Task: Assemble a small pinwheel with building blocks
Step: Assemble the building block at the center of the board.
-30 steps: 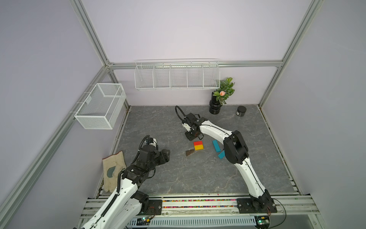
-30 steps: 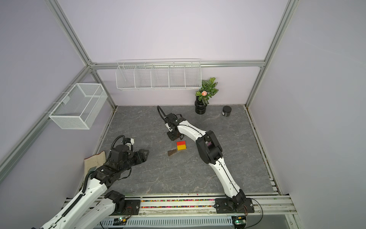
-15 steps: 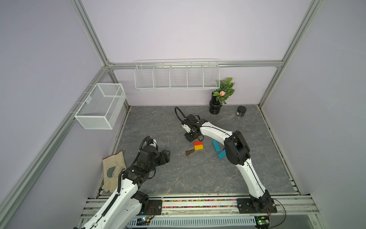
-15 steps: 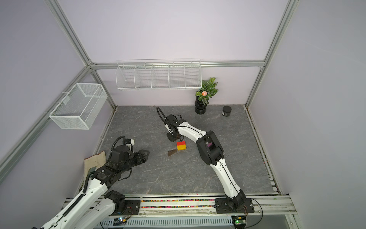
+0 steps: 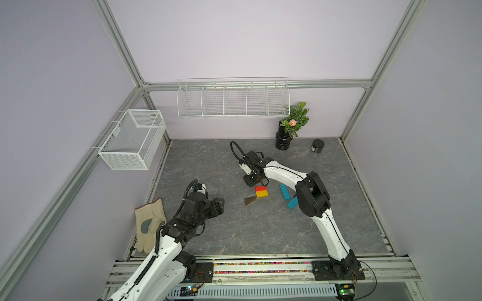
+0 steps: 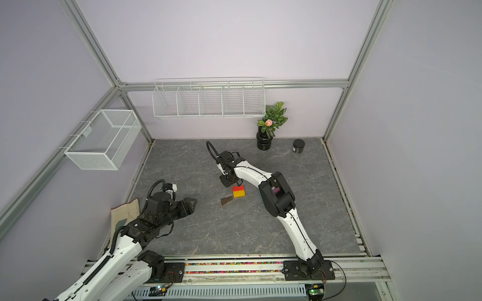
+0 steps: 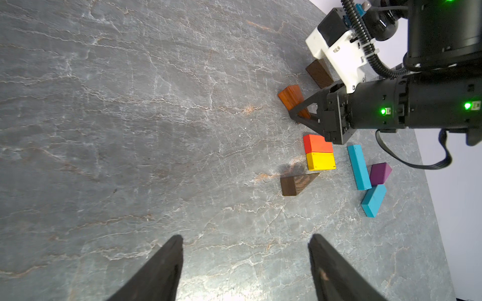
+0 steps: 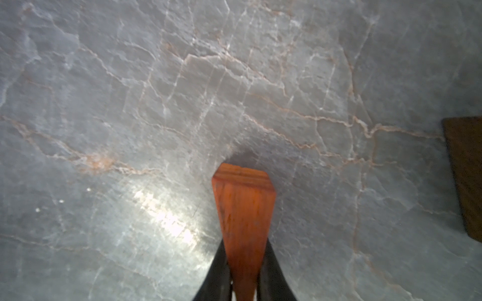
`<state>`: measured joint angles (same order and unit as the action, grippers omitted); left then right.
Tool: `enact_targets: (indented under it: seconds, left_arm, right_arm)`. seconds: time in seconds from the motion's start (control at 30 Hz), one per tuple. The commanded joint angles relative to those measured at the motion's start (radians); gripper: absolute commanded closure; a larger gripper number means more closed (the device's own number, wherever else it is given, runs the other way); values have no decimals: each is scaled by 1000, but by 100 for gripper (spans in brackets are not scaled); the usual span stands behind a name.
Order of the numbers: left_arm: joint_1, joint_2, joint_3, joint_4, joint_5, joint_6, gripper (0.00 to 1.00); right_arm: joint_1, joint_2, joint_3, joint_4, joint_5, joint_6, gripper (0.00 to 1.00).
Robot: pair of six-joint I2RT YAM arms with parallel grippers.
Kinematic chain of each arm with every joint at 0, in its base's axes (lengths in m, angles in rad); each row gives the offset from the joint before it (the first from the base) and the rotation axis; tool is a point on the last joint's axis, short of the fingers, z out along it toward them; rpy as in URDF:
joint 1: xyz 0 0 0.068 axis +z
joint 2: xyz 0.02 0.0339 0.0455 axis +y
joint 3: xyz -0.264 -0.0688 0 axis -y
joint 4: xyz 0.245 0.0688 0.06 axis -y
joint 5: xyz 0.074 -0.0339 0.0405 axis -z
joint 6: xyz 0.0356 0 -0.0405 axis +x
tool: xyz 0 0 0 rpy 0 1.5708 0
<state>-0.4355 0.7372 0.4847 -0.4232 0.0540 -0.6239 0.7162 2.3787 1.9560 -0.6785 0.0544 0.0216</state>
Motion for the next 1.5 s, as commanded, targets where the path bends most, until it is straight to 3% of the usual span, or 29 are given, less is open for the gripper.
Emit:
enact_targets:
  seconds: [0.0, 0.63, 1.1, 1.47]
  left_arm:
    - [5, -10, -6, 11, 5, -19, 22]
    - [5, -5, -6, 18, 10, -20, 21]
    - [5, -11, -9, 11, 7, -18, 20]
    - [5, 24, 47, -5, -19, 45, 19]
  right_arm:
    - [6, -27, -34, -45, -6, -14, 84]
    - [9, -44, -63, -40, -6, -22, 80]
    - [9, -39, -47, -38, -2, -9, 67]
    - [-7, -77, 19, -38, -22, 17, 47]
